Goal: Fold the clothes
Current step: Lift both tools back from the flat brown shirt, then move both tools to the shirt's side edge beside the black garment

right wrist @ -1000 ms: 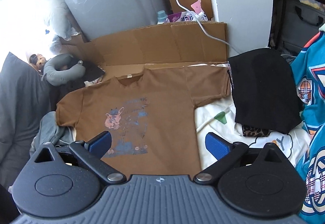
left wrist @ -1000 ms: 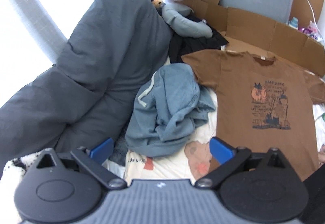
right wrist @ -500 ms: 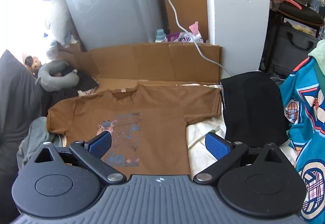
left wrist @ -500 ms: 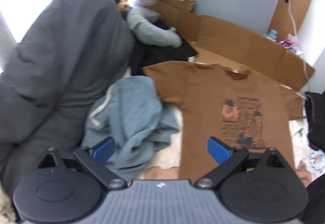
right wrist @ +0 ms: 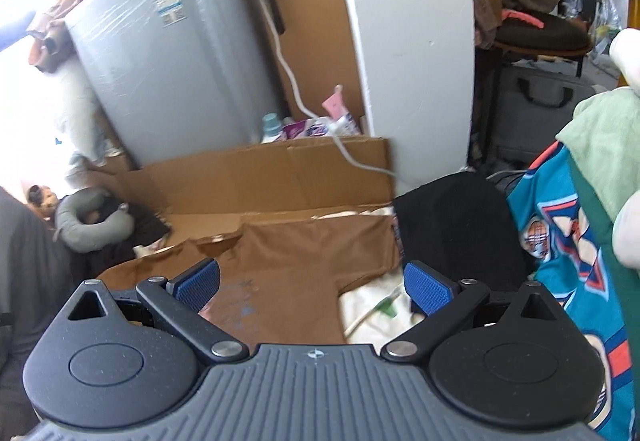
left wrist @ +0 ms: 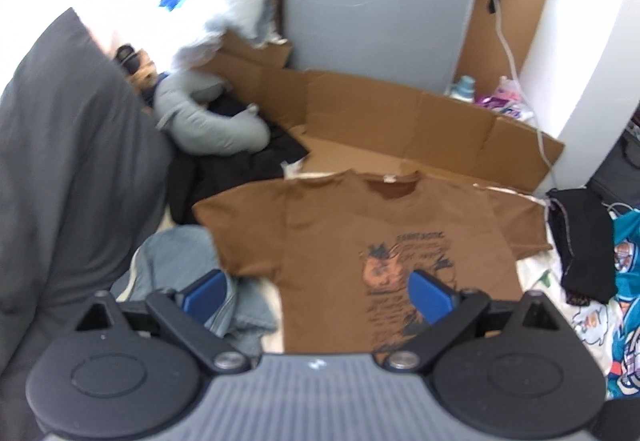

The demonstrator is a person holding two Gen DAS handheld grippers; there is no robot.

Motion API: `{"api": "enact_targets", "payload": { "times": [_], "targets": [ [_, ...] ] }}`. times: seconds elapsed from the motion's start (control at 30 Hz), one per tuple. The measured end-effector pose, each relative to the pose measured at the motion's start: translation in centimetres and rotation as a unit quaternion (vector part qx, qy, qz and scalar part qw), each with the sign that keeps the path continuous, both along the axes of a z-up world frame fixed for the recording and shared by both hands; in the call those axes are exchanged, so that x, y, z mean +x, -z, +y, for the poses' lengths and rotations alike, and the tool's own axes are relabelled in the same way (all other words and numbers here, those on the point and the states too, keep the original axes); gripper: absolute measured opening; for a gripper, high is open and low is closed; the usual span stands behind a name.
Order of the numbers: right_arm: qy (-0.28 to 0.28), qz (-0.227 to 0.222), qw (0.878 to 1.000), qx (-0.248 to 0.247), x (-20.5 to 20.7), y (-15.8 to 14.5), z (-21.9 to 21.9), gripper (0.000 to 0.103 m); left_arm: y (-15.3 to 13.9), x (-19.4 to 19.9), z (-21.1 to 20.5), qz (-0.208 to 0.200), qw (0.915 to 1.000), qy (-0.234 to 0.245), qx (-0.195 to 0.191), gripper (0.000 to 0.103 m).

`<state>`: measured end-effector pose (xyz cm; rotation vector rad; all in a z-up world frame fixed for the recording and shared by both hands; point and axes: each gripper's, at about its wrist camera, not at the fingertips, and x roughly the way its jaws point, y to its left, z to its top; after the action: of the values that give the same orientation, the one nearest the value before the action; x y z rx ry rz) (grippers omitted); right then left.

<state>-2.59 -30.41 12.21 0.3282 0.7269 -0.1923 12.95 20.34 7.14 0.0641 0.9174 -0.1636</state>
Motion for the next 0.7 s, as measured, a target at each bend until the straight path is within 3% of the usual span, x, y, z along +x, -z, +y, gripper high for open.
{"api": "enact_targets", "payload": {
  "times": [0.4,0.7],
  "targets": [
    [0.052,0.009,0.998,0.043,5.1,5.1,-3.1,0.101,-0.1,7.5,-7.7,0.006,0.9996,0.013,-0.024,0.098],
    [0.061,0.045,0.996,0.052,8.8,10.1,-4.8,0.101,4.1,12.1,-16.7,0.033,0.9976,0.05,-0.035,0.093]
  ]
}}
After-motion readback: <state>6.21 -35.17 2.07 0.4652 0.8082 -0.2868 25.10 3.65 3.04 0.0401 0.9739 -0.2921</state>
